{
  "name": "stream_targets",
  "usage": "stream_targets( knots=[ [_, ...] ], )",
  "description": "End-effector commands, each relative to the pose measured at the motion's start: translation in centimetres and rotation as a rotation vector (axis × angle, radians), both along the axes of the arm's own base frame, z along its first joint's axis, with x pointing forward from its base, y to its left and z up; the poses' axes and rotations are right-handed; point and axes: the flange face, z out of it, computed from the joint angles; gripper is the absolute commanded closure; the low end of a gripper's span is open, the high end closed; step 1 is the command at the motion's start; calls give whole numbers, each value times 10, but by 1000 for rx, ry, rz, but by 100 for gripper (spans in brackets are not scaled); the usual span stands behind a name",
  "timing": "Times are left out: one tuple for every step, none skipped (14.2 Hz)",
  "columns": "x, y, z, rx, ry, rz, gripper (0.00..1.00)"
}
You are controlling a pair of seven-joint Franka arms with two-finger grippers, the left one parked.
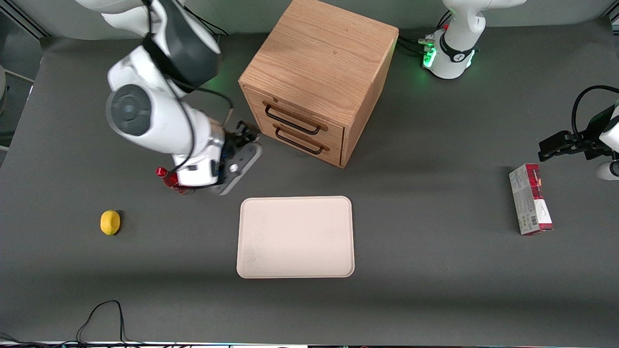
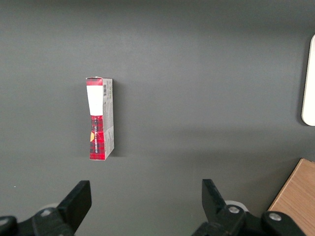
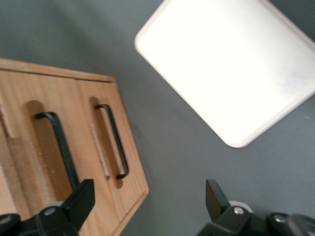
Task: Open upper drawer
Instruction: 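Move the right gripper to the upper drawer's black handle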
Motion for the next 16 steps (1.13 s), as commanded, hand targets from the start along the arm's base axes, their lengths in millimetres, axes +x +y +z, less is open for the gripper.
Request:
stream_targets(
  knots=[
    [-9, 18, -18, 46, 41, 80, 0],
    [-16, 25, -24, 89, 71, 116, 0],
    [-24, 29, -31, 106, 85, 170, 0],
    [-32, 35, -37, 110, 95, 211, 0],
    [-36, 36, -38, 114, 99, 244, 0],
    [-40, 39, -40, 118, 104, 280, 0],
    [-48, 48, -43, 115, 112, 308, 0],
    [-57, 52, -45, 107, 120, 321, 0],
    [-61, 50, -48, 100, 129, 320, 0],
    [-64, 49, -52, 96, 136, 318, 0],
    [-68, 51, -56, 94, 138, 322, 0],
    [-74, 55, -63, 89, 143, 327, 0],
    [-78, 54, -64, 88, 134, 322, 0],
    [-80, 52, -68, 88, 127, 315, 0],
    [-82, 51, -73, 88, 117, 308, 0],
    [-84, 52, -79, 86, 114, 305, 0]
  ],
)
